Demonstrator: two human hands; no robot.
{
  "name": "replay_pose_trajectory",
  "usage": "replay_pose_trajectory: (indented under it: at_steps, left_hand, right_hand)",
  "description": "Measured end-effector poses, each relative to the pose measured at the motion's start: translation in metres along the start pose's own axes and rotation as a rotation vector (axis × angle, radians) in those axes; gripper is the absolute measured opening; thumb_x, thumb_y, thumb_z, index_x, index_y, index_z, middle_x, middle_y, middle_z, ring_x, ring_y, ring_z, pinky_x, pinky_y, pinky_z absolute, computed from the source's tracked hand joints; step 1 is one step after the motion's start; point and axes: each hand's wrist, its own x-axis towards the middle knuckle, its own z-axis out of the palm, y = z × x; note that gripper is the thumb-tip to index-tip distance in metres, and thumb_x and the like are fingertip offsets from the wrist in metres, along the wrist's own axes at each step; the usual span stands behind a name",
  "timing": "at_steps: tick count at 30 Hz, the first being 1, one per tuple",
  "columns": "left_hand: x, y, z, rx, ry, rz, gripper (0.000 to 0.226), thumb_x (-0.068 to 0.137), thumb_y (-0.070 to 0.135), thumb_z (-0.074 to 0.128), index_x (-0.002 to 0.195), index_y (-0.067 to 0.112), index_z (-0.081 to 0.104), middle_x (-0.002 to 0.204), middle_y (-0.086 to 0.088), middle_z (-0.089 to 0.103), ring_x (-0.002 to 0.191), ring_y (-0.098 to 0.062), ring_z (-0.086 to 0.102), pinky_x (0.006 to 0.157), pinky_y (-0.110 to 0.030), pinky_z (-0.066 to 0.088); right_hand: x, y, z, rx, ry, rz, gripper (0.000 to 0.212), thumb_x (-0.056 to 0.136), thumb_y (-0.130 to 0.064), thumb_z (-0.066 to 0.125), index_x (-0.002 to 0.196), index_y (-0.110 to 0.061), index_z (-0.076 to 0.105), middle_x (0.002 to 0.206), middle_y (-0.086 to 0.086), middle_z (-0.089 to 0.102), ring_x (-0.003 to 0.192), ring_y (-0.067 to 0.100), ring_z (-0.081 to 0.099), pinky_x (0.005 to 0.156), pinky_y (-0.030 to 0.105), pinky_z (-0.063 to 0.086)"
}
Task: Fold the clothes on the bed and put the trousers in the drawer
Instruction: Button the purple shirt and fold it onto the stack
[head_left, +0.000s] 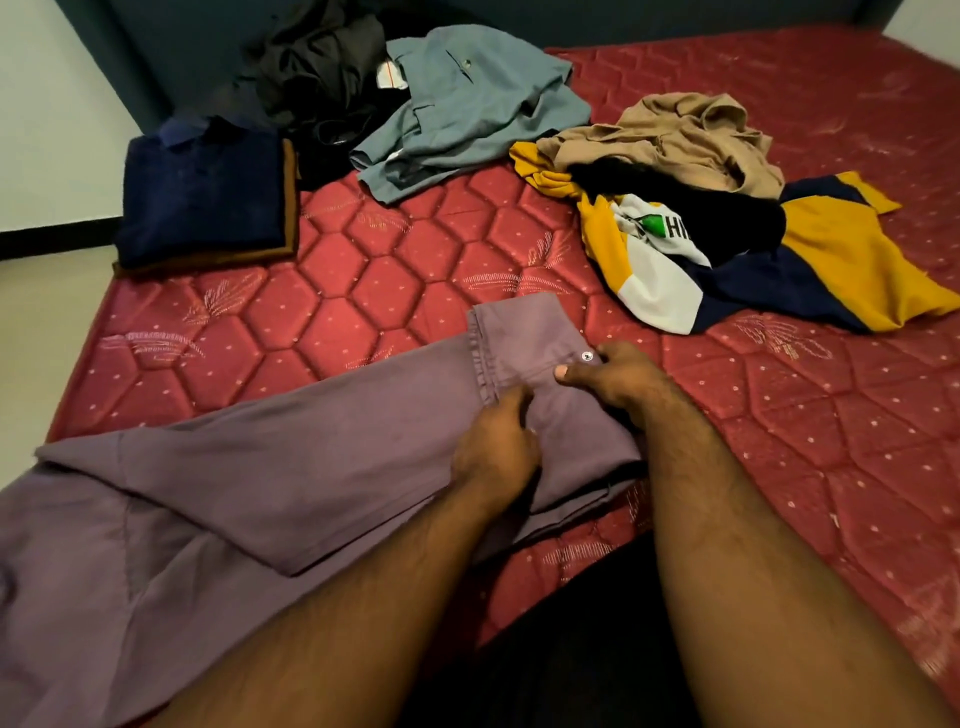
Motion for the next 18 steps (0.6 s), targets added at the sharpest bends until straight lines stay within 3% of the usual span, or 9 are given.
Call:
replay_pose_trajectory:
  at_steps: [2,3,5,6,8,10,13,15,18]
  left_hand:
    - [0.002,0.012,0.0,-0.155,-0.084,-0.053,0.042,0.089,0.016,0.06,0.128,0.021,0.047,0.119,-0.007,0.062,0.108,-0.029,0.061,0.087,-0.03,0.048]
    - [0.002,0.016,-0.002,-0.188,-0.045,-0.066,0.041,0.087,0.018,0.063,0.125,0.021,0.047,0.117,-0.007,0.061,0.105,-0.028,0.061,0.086,-0.03,0.048]
    - [0.008,0.015,-0.004,-0.177,0.156,-0.13,0.044,0.085,0.022,0.063,0.125,0.023,0.046,0.12,-0.008,0.054,0.103,-0.031,0.06,0.088,-0.038,0.051]
    - [0.013,0.011,-0.006,-0.19,0.236,-0.214,0.051,0.083,0.026,0.065,0.129,0.024,0.043,0.123,-0.009,0.05,0.103,-0.033,0.059,0.089,-0.043,0.052]
    - [0.02,0.007,-0.011,-0.291,0.251,-0.399,0.063,0.073,0.04,0.068,0.127,0.025,0.04,0.122,-0.013,0.051,0.096,-0.039,0.062,0.081,-0.05,0.056]
    - [0.027,0.011,-0.014,-0.444,0.184,-0.47,0.044,0.069,0.044,0.069,0.098,0.023,0.045,0.101,-0.017,0.065,0.071,-0.037,0.067,0.062,-0.047,0.059]
    - [0.039,0.024,-0.017,-0.678,0.14,-0.52,0.026,0.082,0.025,0.074,0.083,0.011,0.051,0.068,-0.015,0.059,0.033,-0.023,0.052,0.036,-0.026,0.044]
    - [0.046,0.027,-0.015,-0.725,0.079,-0.558,0.016,0.089,0.007,0.065,0.08,0.002,0.053,0.059,-0.014,0.052,0.024,-0.017,0.045,0.03,-0.019,0.035]
    - [0.038,0.029,-0.002,-0.758,0.042,-0.612,0.019,0.091,0.001,0.058,0.076,0.007,0.047,0.057,-0.017,0.053,0.023,-0.016,0.047,0.028,-0.018,0.034]
  right_hand:
    - [-0.002,-0.002,-0.005,-0.037,0.046,-0.029,0.04,0.075,-0.032,0.081,0.102,-0.009,0.063,0.096,0.007,0.068,0.089,0.027,0.065,0.083,0.039,0.053]
    - [-0.004,-0.003,-0.007,-0.056,0.069,-0.041,0.028,0.079,-0.029,0.078,0.092,-0.013,0.06,0.088,0.007,0.065,0.084,0.025,0.062,0.077,0.035,0.051]
    - [-0.006,-0.002,-0.011,-0.087,0.117,-0.031,0.02,0.082,-0.024,0.075,0.081,-0.017,0.057,0.081,0.008,0.063,0.077,0.024,0.059,0.07,0.032,0.047]
    - [-0.008,-0.001,-0.013,-0.111,0.12,-0.012,0.016,0.083,-0.02,0.073,0.086,-0.016,0.059,0.086,0.01,0.064,0.078,0.024,0.059,0.072,0.031,0.047]
    - [-0.009,0.004,-0.016,-0.17,0.09,0.014,0.028,0.085,-0.014,0.07,0.112,-0.013,0.062,0.103,0.012,0.065,0.089,0.026,0.062,0.083,0.032,0.05]
    - [-0.01,0.006,-0.015,-0.178,0.041,0.035,0.047,0.085,-0.01,0.07,0.13,-0.012,0.057,0.12,0.013,0.064,0.103,0.03,0.063,0.095,0.04,0.051]
    - [-0.012,0.007,-0.012,-0.082,0.013,0.059,0.054,0.081,-0.011,0.075,0.132,-0.014,0.055,0.118,0.013,0.064,0.101,0.031,0.063,0.094,0.042,0.051]
    - [-0.012,0.009,-0.011,-0.053,-0.002,0.083,0.055,0.08,-0.006,0.076,0.13,-0.012,0.056,0.108,0.012,0.065,0.093,0.027,0.062,0.086,0.035,0.051]
    - [-0.008,0.012,-0.016,-0.091,-0.001,0.108,0.057,0.079,0.002,0.074,0.131,-0.012,0.056,0.109,0.016,0.066,0.088,0.027,0.062,0.082,0.036,0.052]
